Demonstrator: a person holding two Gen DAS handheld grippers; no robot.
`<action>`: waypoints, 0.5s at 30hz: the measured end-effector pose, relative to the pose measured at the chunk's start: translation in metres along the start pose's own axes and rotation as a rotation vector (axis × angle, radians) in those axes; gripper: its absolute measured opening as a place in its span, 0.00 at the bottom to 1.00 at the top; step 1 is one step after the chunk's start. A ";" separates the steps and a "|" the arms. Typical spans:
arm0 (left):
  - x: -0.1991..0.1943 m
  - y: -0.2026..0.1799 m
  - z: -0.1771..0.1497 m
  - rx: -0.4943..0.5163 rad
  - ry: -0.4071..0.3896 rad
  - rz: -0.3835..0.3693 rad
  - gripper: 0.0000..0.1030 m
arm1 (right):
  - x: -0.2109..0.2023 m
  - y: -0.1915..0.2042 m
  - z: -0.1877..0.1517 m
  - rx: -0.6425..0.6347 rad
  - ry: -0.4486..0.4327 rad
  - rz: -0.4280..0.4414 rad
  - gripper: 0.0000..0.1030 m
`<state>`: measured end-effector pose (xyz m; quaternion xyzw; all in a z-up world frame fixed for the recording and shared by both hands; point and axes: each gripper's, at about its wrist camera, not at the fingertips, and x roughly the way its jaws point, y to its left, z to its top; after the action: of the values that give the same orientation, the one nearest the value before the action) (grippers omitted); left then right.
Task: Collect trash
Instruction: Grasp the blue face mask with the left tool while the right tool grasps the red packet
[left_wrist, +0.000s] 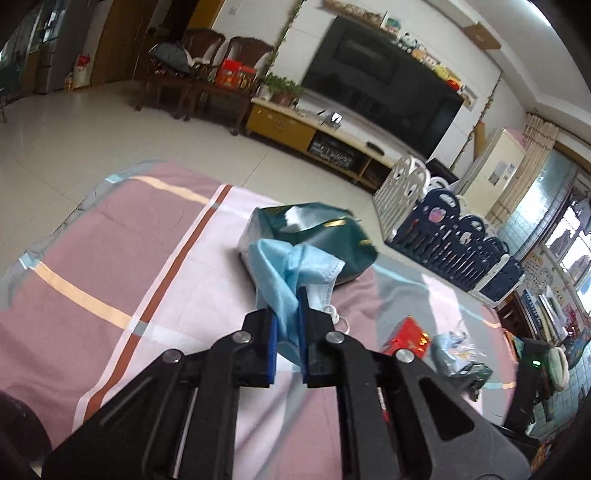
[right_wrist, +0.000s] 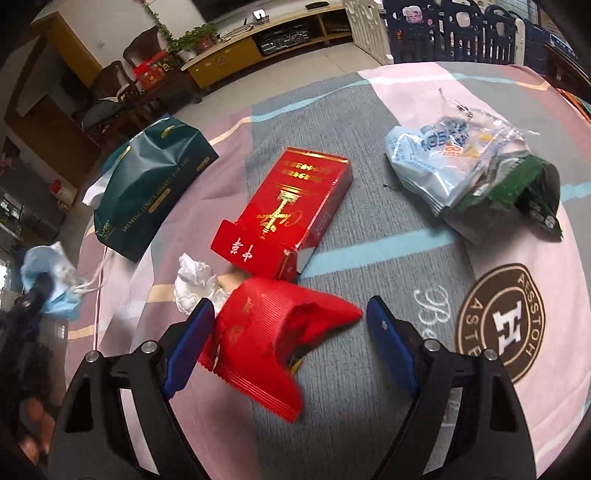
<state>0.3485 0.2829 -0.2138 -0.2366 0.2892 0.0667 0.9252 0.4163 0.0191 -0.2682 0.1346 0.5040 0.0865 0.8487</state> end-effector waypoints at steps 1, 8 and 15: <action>-0.006 -0.003 -0.002 0.001 -0.008 -0.011 0.10 | 0.000 0.001 -0.002 -0.025 0.000 -0.014 0.63; -0.025 -0.029 -0.034 0.052 0.013 -0.028 0.10 | -0.048 -0.013 -0.032 -0.206 -0.047 -0.033 0.34; -0.079 -0.077 -0.089 0.180 0.052 0.042 0.10 | -0.117 -0.075 -0.081 -0.228 -0.067 -0.103 0.34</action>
<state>0.2588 0.1744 -0.2025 -0.1480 0.3230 0.0536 0.9332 0.2899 -0.0737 -0.2314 0.0142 0.4687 0.0948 0.8782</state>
